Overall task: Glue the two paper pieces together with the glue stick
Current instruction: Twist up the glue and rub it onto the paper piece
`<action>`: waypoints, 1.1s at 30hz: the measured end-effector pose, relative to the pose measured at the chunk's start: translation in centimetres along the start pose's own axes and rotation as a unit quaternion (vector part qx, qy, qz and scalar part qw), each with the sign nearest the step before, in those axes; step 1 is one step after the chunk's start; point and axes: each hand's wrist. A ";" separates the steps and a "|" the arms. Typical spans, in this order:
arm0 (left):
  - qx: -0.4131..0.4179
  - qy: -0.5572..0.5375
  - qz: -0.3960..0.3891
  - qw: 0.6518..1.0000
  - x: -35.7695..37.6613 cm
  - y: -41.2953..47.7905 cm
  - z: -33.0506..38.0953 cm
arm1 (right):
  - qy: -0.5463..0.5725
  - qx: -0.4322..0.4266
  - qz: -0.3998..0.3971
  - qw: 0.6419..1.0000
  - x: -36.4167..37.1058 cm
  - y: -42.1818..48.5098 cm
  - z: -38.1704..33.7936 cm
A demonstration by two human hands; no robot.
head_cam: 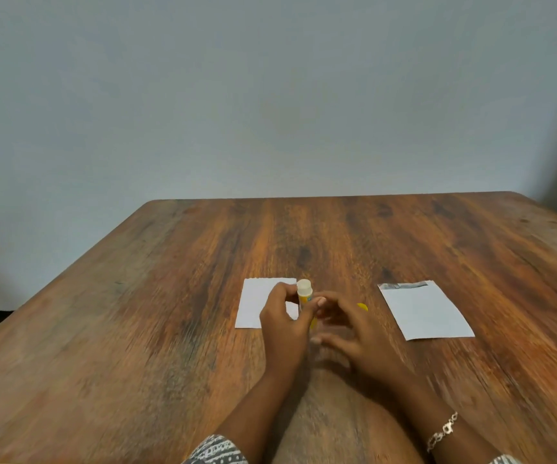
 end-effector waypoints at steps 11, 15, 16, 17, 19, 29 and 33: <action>-0.002 -0.088 -0.068 0.994 0.8 -0.2 0.6 | 0.228 -0.015 0.068 0.971 1.1 0.6 1.5; 0.003 -0.120 -0.104 0.987 0.7 0.1 0.8 | 0.282 -0.016 0.057 0.957 0.8 0.6 1.4; 0.005 -0.113 -0.096 0.989 0.7 0.1 0.8 | 0.253 -0.012 0.058 0.966 0.9 0.6 1.4; 0.005 -0.103 -0.083 0.991 0.7 0.0 0.9 | 0.212 -0.007 0.062 0.975 1.1 0.6 1.3; 0.003 -0.090 -0.063 0.994 0.8 -0.1 0.8 | 0.139 0.000 0.082 0.987 1.3 0.6 1.1; -0.020 -0.099 -0.055 0.993 0.7 -0.5 0.7 | 0.087 -0.009 0.073 0.993 1.1 0.2 1.0; -0.016 -0.099 -0.062 0.993 0.7 -0.8 0.8 | 0.006 0.000 0.108 0.994 1.4 0.2 1.0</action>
Point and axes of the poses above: each hand's wrist, its own y-axis towards the middle knuckle, its own x-axis out of the palm, z = x × y, and after that the axes turned 11 degrees about -z, right-handed
